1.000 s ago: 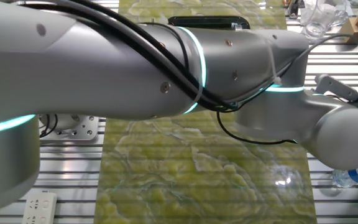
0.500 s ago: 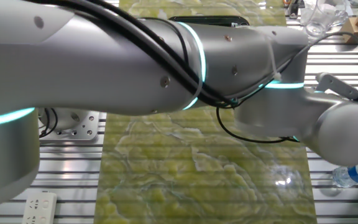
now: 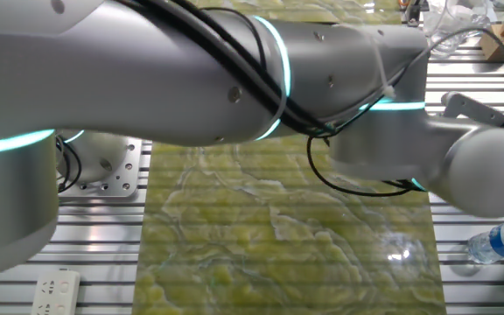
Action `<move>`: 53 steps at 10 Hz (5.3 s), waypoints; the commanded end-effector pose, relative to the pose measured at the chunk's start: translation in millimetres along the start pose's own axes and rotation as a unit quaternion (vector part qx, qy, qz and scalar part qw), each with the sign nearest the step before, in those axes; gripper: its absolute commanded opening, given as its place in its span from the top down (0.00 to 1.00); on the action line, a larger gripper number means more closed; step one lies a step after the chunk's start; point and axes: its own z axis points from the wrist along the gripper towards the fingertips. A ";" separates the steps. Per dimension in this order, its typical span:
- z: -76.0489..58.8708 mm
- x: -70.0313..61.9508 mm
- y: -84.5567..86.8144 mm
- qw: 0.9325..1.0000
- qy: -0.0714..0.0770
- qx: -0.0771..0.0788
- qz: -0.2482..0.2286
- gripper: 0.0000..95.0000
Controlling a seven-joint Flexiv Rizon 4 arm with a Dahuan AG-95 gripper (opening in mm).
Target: Pull up the lever
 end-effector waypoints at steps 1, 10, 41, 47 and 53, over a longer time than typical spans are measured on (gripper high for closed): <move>1.7 -0.2 -4.8 0.999 0.014 0.008 -0.042 1.00; 1.7 -12.7 -8.1 1.000 -0.019 -0.001 0.005 1.00; 6.6 -21.4 -16.0 0.820 -0.015 -0.064 0.569 1.00; 1.7 -26.6 -14.0 0.817 -0.016 -0.068 0.572 1.00; 17.8 -15.3 -18.1 0.836 -0.036 -0.078 0.542 1.00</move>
